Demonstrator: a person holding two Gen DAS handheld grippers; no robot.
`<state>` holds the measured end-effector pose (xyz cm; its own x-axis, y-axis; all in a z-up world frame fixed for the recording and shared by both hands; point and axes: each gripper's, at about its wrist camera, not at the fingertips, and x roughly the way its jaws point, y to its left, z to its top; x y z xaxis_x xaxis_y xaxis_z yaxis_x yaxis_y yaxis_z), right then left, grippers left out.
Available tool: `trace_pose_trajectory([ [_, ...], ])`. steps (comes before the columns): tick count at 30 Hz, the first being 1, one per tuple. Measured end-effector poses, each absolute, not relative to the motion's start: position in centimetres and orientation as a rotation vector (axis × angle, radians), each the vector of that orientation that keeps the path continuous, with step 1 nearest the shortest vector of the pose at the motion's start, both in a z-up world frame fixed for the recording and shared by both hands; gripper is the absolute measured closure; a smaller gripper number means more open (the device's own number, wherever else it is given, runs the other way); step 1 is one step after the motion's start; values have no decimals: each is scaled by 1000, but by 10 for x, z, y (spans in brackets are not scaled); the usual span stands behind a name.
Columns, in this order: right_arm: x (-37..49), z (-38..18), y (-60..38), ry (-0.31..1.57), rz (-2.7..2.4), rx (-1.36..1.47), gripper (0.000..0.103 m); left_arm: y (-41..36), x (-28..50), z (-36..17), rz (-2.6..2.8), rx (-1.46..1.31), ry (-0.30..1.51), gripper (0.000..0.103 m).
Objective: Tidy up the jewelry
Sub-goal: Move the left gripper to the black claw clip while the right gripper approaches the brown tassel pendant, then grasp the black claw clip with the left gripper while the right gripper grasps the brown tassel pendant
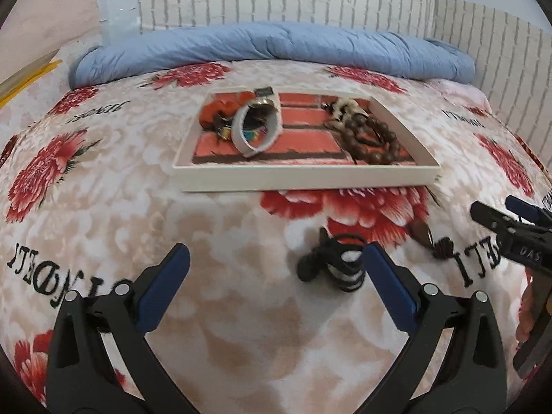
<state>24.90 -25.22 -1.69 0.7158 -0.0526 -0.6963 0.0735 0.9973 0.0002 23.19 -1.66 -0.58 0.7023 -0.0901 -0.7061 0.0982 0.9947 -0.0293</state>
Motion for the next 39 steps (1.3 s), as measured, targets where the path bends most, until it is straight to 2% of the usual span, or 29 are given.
trace_pose_trajectory([
  [4, 249, -26, -252, 781, -75, 25, 6, -26, 236, -14, -127, 20, 807, 5],
  [5, 250, -27, -252, 782, -75, 23, 9, -27, 237, -14, -127, 24, 805, 5],
  [7, 251, -29, -250, 799, -62, 18, 22, -32, 238, -15, -126, 36, 798, 6],
  [8, 252, -30, -248, 809, -53, 18, 32, -34, 239, -15, -129, 37, 800, 6],
  [9, 252, -31, -247, 813, -44, 18, 35, -35, 239, -16, -134, 38, 803, 9],
  [12, 250, -31, -241, 816, -23, 8, 35, -41, 241, -18, -155, 46, 816, 18],
  [19, 250, -34, -232, 846, 20, 18, 35, -48, 248, -22, -168, 52, 834, 21],
  [24, 252, -41, -226, 872, 33, 11, 36, -54, 257, -29, -176, 62, 858, 35],
  [28, 256, -52, -222, 911, 38, -2, 36, -55, 262, -37, -193, 44, 881, 37],
  [30, 260, -57, -222, 932, 44, 4, 40, -55, 263, -37, -194, 46, 879, 37],
  [34, 263, -61, -220, 936, 40, -5, 42, -58, 266, -42, -211, 48, 884, 40],
  [39, 265, -62, -220, 936, 47, -9, 51, -59, 270, -44, -234, 32, 892, 45],
])
